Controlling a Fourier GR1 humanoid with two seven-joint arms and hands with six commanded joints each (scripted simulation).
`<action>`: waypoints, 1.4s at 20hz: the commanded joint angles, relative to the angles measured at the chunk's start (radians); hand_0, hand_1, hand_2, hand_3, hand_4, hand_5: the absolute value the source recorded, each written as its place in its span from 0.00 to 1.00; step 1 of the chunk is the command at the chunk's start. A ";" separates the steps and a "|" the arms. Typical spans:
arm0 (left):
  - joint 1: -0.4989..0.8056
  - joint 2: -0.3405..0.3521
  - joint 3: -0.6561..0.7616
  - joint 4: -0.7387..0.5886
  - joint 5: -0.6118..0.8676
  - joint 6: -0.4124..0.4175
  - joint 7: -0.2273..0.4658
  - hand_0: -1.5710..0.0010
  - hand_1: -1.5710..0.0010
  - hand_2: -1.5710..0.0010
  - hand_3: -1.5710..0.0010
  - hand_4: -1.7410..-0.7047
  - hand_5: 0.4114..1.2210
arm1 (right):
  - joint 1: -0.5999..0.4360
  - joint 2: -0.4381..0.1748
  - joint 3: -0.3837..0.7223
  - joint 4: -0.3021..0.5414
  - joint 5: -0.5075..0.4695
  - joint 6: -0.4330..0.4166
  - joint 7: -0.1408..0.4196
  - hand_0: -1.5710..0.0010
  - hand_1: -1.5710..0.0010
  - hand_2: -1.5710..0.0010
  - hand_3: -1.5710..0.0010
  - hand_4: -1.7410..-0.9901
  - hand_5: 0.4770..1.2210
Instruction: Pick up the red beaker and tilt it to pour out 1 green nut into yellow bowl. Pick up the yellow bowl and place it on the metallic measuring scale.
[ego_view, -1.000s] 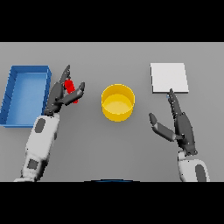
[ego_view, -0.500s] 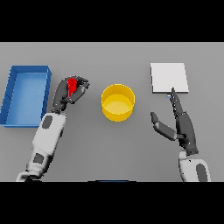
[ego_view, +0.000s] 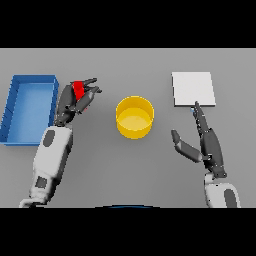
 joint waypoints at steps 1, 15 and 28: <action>-0.005 0.006 -0.002 -0.012 0.004 -0.003 0.020 0.02 0.02 0.02 0.03 0.04 0.89 | -0.003 0.002 0.002 0.001 0.004 -0.004 -0.002 1.00 1.00 1.00 1.00 0.68 0.22; -0.099 0.165 -0.219 -0.081 -0.202 -0.036 0.159 0.00 0.00 0.00 0.00 0.01 0.88 | 0.007 -0.003 0.012 0.005 0.051 -0.026 -0.026 1.00 1.00 1.00 1.00 0.73 0.24; -0.313 0.263 -0.623 -0.061 -0.688 -0.235 0.345 0.00 0.00 0.00 0.00 0.05 0.98 | 0.004 0.012 0.021 -0.011 0.038 -0.013 0.025 1.00 1.00 1.00 1.00 0.73 0.27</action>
